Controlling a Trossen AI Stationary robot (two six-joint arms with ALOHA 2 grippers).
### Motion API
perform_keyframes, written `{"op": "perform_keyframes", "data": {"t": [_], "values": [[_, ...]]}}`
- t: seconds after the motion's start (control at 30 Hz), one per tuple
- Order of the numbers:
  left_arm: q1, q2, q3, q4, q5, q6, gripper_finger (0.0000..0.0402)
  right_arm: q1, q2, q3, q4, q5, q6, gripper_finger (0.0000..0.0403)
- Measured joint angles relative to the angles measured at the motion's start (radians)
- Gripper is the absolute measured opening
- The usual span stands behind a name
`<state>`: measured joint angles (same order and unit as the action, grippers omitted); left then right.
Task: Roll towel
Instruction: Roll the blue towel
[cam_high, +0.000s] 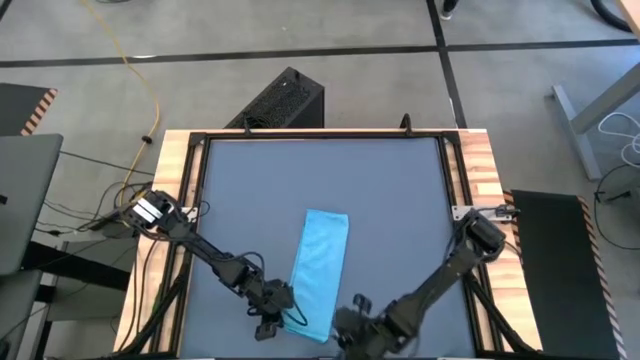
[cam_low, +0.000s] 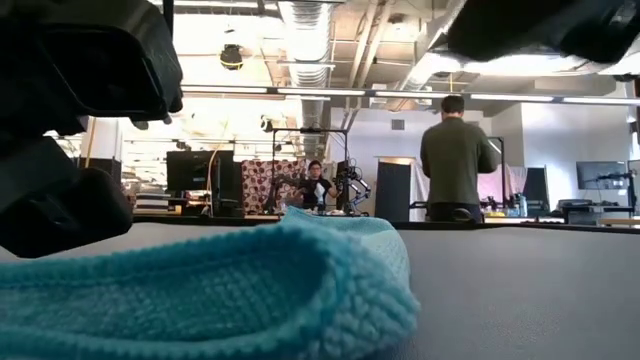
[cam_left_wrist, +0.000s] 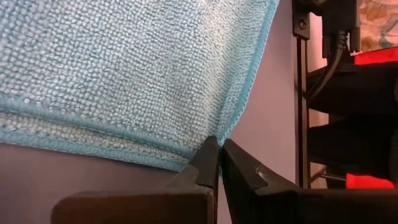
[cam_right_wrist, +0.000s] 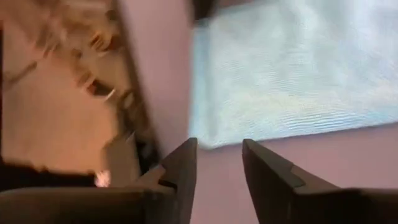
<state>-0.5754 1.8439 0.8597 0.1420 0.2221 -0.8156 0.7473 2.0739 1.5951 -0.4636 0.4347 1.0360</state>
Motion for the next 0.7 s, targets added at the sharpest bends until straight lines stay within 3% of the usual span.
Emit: {"op": "perform_keyframes", "data": {"t": [0.27, 0.5, 0.7], "values": [[0.032, 0.000, 0.000, 0.040, 0.017, 0.004, 0.0000, 0.057, 0.066, 0.000, 0.015, 0.027, -0.423, 0.0173], [0.032, 0.000, 0.000, 0.041, 0.015, 0.009, 0.0000, 0.029, 0.075, 0.000, 0.068, 0.068, -0.530, 0.0169], [0.032, 0.000, 0.001, 0.041, 0.011, 0.010, 0.0000, 0.003, 0.111, -0.001, 0.152, 0.015, -0.722, 0.0169]]}}
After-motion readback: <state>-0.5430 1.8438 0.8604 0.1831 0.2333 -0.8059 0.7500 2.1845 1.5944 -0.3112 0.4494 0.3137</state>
